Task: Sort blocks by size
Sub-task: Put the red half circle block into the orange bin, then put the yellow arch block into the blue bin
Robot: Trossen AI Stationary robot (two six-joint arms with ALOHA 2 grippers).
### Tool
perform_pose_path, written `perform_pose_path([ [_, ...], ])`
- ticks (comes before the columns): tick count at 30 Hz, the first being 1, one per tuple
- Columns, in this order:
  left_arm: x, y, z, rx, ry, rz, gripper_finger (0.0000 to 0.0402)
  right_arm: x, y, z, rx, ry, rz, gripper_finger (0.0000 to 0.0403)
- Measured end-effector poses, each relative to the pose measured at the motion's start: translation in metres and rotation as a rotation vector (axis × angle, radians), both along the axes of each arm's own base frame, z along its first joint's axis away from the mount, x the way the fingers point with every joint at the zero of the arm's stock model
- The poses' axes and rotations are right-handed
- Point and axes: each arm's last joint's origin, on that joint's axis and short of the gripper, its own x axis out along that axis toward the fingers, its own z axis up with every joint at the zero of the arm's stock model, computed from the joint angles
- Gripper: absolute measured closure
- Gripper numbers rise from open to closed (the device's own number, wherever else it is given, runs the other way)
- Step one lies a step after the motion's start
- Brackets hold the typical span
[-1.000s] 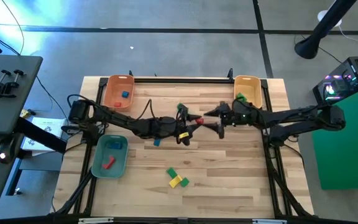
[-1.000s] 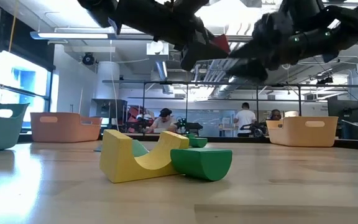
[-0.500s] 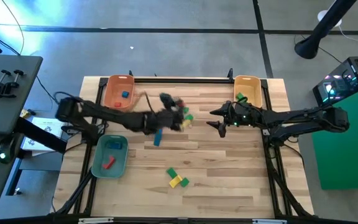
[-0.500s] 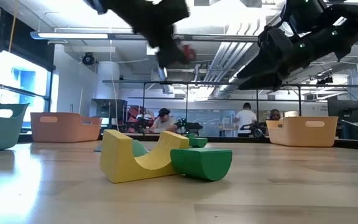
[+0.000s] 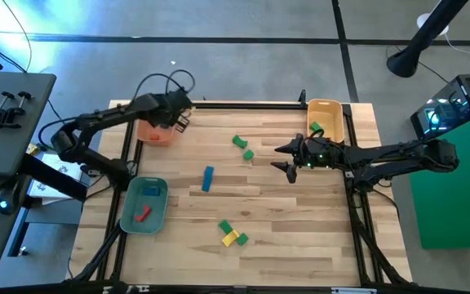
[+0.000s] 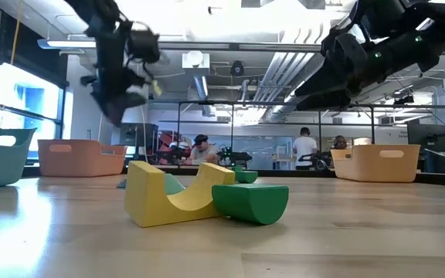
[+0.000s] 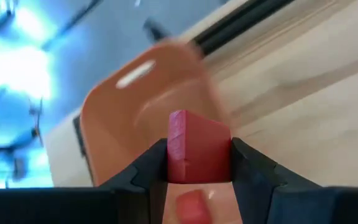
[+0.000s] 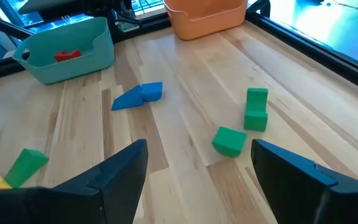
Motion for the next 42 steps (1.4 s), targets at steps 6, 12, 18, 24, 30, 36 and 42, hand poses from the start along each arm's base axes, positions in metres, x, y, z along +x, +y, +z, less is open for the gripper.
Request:
perform_pose_path([
  [6,-0.018,0.024,-0.021,-0.111,0.044,0.081,0.0275,0.000,0.000,-0.001,0.001,0.008,0.000,0.0122],
  [12,-0.020,0.033,-0.038,-0.185,0.096,0.105,0.0275,0.000,0.000,-0.001,-0.034,0.015,0.015,0.0122],
  [18,-0.018,0.038,-0.053,-0.228,0.136,0.110,0.0264,0.000,0.000,-0.001,-0.072,0.022,0.029,0.0122],
  [24,-0.017,0.039,-0.057,-0.239,0.169,0.090,0.0201,0.000,-0.007,0.003,-0.101,-0.008,0.006,0.0122],
  [30,-0.019,0.036,-0.048,-0.200,0.180,0.093,0.0152,0.000,-0.016,0.008,-0.125,-0.054,-0.030,0.0122],
  [36,-0.009,0.011,-0.020,-0.117,0.069,0.024,0.0147,-0.001,-0.019,0.008,-0.115,-0.062,-0.049,0.0122],
  [42,0.016,-0.035,0.009,-0.041,-0.093,-0.184,0.0147,0.000,-0.018,0.008,-0.107,-0.065,-0.047,0.0122],
])
